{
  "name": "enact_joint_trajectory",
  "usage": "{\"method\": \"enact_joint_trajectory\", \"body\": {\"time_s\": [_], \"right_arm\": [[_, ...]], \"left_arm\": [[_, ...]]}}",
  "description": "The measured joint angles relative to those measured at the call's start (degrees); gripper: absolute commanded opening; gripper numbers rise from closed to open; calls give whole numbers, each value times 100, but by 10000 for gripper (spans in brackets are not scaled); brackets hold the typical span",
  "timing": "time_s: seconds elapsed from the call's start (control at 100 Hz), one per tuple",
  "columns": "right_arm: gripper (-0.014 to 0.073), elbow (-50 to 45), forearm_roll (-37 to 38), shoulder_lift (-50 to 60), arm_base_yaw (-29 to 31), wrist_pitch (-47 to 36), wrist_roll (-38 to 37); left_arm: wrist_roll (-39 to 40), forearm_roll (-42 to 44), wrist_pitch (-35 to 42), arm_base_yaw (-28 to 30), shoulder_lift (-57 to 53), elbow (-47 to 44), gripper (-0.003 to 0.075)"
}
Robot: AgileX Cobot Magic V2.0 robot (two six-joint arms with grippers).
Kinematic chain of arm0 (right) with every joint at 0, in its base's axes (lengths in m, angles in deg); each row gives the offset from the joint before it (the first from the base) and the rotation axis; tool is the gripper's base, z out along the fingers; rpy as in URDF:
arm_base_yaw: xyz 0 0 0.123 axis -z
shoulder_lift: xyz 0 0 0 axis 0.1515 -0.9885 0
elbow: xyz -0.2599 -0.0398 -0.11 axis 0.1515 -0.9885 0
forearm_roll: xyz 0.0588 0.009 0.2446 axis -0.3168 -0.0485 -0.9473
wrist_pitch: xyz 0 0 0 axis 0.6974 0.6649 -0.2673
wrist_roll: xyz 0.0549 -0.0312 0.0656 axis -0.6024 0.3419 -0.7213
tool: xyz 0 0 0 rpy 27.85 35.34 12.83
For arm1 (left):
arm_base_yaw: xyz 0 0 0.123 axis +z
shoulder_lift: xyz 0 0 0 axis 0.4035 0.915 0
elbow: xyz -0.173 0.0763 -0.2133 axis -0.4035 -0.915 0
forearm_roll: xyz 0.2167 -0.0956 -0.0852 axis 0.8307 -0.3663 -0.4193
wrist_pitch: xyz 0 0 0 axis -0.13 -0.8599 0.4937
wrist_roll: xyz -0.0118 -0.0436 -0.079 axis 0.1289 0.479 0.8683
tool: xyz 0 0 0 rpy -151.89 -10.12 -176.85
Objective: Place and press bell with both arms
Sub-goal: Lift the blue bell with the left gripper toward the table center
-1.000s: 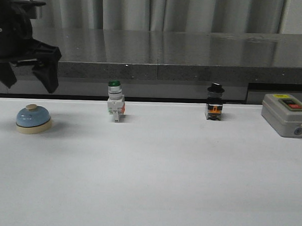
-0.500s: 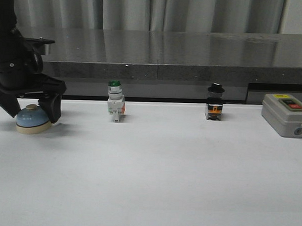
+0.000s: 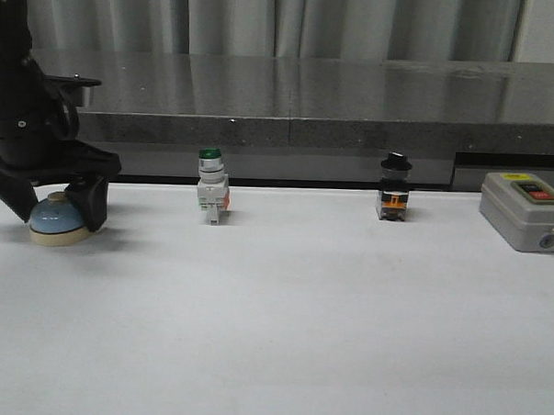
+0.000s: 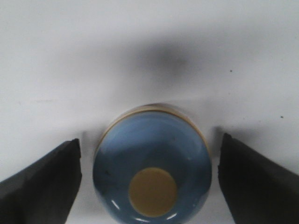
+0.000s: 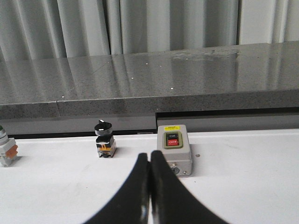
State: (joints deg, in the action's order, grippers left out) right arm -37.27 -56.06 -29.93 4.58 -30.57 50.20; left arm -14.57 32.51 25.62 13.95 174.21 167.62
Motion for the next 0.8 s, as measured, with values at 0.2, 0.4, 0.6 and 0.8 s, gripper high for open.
{"method": "enact_joint_trajectory", "body": {"time_s": [0.2, 0.4, 0.6, 0.8], "right_arm": [[-60, 0, 0, 0, 0, 0, 0], [-60, 0, 0, 0, 0, 0, 0], [-60, 0, 0, 0, 0, 0, 0], [-60, 0, 0, 0, 0, 0, 0]], "left_arm": [[0, 0, -110, 0, 89, 26, 265], [0, 0, -177, 0, 99, 37, 139], [0, 0, -517, -22, -111, 37, 93], [0, 43, -641, -312, -829, 37, 93]]}}
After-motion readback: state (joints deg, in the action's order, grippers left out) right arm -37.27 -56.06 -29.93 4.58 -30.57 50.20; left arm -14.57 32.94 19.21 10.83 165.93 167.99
